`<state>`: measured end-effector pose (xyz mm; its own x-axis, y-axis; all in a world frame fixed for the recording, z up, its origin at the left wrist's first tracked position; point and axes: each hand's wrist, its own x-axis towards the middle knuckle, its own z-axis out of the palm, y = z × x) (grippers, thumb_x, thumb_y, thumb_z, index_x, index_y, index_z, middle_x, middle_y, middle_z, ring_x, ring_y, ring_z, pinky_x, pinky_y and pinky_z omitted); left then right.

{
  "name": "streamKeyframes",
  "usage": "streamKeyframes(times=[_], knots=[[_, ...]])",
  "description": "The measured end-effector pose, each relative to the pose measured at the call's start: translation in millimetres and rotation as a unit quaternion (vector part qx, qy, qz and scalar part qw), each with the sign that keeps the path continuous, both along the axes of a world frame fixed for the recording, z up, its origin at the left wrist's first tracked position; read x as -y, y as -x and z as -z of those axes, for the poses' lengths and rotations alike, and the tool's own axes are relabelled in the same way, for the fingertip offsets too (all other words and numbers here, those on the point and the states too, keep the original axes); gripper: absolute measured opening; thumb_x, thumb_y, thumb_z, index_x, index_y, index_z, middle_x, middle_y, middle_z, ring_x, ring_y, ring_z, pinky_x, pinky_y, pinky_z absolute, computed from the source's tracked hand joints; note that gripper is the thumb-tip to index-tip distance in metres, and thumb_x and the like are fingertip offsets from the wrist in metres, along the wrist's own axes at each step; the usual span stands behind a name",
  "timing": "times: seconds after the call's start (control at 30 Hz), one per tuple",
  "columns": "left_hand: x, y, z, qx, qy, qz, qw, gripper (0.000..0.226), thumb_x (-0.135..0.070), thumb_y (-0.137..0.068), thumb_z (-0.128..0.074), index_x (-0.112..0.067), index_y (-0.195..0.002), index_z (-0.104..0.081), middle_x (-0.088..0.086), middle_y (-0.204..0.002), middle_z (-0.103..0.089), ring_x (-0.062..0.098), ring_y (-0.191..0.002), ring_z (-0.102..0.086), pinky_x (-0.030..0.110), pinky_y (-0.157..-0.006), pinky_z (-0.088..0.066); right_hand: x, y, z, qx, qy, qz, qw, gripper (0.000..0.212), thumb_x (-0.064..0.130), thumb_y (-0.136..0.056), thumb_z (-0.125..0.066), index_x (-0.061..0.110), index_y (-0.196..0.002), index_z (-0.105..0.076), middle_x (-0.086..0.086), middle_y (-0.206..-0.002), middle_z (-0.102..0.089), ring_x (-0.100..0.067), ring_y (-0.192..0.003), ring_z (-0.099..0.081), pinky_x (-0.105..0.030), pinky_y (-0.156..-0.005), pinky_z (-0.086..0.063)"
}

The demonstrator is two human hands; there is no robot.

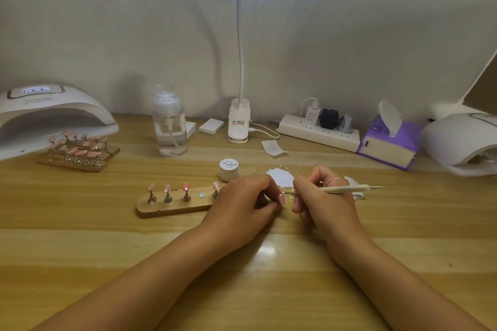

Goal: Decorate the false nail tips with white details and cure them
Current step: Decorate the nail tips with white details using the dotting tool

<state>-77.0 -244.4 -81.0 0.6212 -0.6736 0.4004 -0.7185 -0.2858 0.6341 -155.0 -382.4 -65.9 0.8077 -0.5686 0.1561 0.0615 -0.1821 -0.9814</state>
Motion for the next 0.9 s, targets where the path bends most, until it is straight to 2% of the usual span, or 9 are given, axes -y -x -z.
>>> streamKeyframes(times=[0.13,0.27,0.43,0.67,0.77,0.9], knots=[[-0.1,-0.5,0.7,0.003,0.002,0.0,1.0,0.017,-0.016,-0.086,-0.071,-0.032,-0.081,-0.065,-0.019,-0.078,-0.064,0.001,-0.073,-0.06,0.016,-0.064,-0.04,-0.1,-0.2,0.7,-0.01,0.008,-0.003,1.0,0.032,0.008,-0.078,-0.062,0.023,-0.054,-0.045,-0.009,-0.049,-0.061,-0.013,-0.04,-0.051,-0.022,-0.039,-0.037],[0.1,-0.5,1.3,0.001,0.006,0.0,1.0,0.013,-0.017,-0.086,-0.071,-0.028,-0.082,-0.067,-0.019,-0.078,-0.064,0.001,-0.072,-0.06,0.017,-0.064,-0.04,-0.8,-0.1,0.7,-0.01,0.018,-0.005,1.0,0.03,0.008,-0.077,-0.062,0.02,-0.057,-0.044,-0.011,-0.049,-0.061,-0.013,-0.04,-0.05,-0.022,-0.038,-0.036],[-0.2,-0.4,0.4,0.002,0.006,0.004,1.0,0.02,-0.017,-0.086,-0.071,-0.035,-0.08,-0.063,-0.019,-0.08,-0.065,0.001,-0.075,-0.062,0.015,-0.065,-0.042,-0.3,0.5,-0.8,0.012,-0.017,0.003,1.0,0.026,0.005,-0.08,-0.061,0.014,-0.062,-0.044,-0.008,-0.047,-0.059,-0.01,-0.039,-0.048,-0.019,-0.039,-0.039],[0.6,0.1,-0.4,0.01,0.0,-0.001,1.0,0.024,-0.019,-0.086,-0.072,-0.038,-0.078,-0.06,-0.021,-0.075,-0.061,-0.003,-0.071,-0.058,0.011,-0.061,-0.035,-1.5,0.6,-0.2,-0.002,0.007,-0.004,1.0,0.025,0.007,-0.078,-0.061,0.015,-0.061,-0.045,-0.01,-0.049,-0.061,-0.014,-0.042,-0.05,-0.025,-0.039,-0.037],[0.5,0.4,-0.4,0.008,0.0,-0.002,1.0,0.021,-0.019,-0.086,-0.071,-0.036,-0.079,-0.062,-0.022,-0.075,-0.061,-0.002,-0.071,-0.058,0.012,-0.061,-0.035,-2.3,0.7,-1.1,-0.009,0.012,-0.007,1.0,0.023,0.008,-0.078,-0.061,0.014,-0.063,-0.046,-0.01,-0.049,-0.061,-0.014,-0.041,-0.049,-0.024,-0.038,-0.036],[-0.5,0.7,-0.6,0.002,0.003,0.005,1.0,0.022,-0.017,-0.086,-0.071,-0.036,-0.079,-0.062,-0.021,-0.079,-0.064,-0.001,-0.074,-0.06,0.012,-0.064,-0.039,-1.7,2.2,-3.7,0.019,-0.045,0.007,0.999,0.025,0.004,-0.083,-0.059,0.013,-0.064,-0.044,-0.006,-0.044,-0.055,-0.009,-0.038,-0.044,-0.019,-0.037,-0.035]])
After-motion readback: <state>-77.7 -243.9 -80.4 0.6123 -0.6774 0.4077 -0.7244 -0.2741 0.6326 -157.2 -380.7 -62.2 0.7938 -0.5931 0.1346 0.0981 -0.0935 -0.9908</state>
